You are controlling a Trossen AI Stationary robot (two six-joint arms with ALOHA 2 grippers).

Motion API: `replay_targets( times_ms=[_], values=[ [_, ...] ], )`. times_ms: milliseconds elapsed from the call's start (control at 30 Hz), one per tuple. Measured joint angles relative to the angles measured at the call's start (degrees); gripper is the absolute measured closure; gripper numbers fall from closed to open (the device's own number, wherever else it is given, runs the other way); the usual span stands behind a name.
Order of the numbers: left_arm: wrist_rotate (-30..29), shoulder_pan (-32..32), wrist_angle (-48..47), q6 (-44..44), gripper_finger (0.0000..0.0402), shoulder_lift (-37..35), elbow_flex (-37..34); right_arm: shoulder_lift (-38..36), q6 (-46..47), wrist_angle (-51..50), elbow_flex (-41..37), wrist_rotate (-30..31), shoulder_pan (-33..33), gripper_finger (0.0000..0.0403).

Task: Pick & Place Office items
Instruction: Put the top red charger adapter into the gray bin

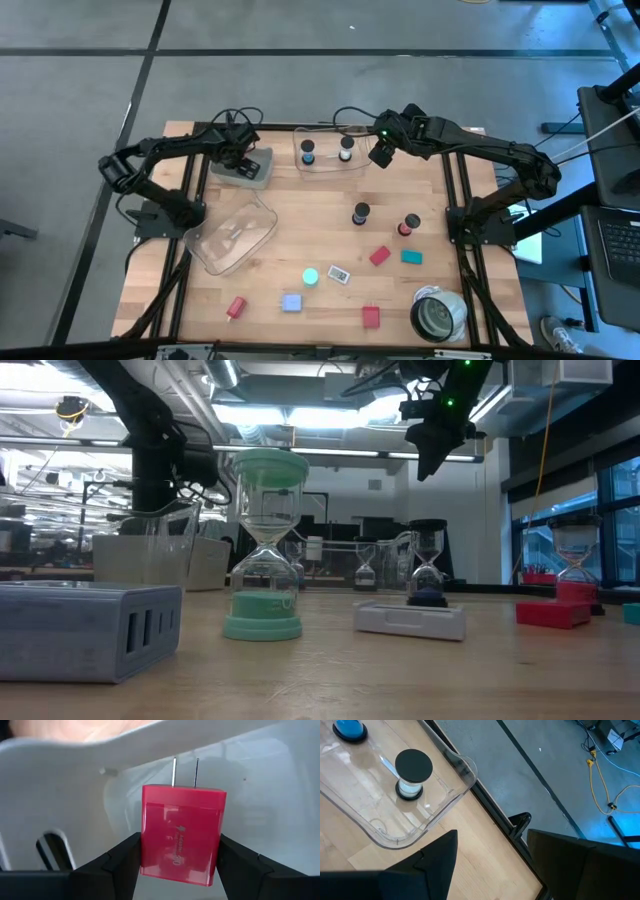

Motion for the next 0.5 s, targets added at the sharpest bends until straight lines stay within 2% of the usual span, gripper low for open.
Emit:
replay_targets(
  times_ms=[500],
  values=[
    [-2.8, 0.0, -0.1, 2.6, 0.0144, 0.2, 0.1, 0.0, 0.0, 0.0, 0.0, 0.0, 0.0, 0.0160]
  ],
)
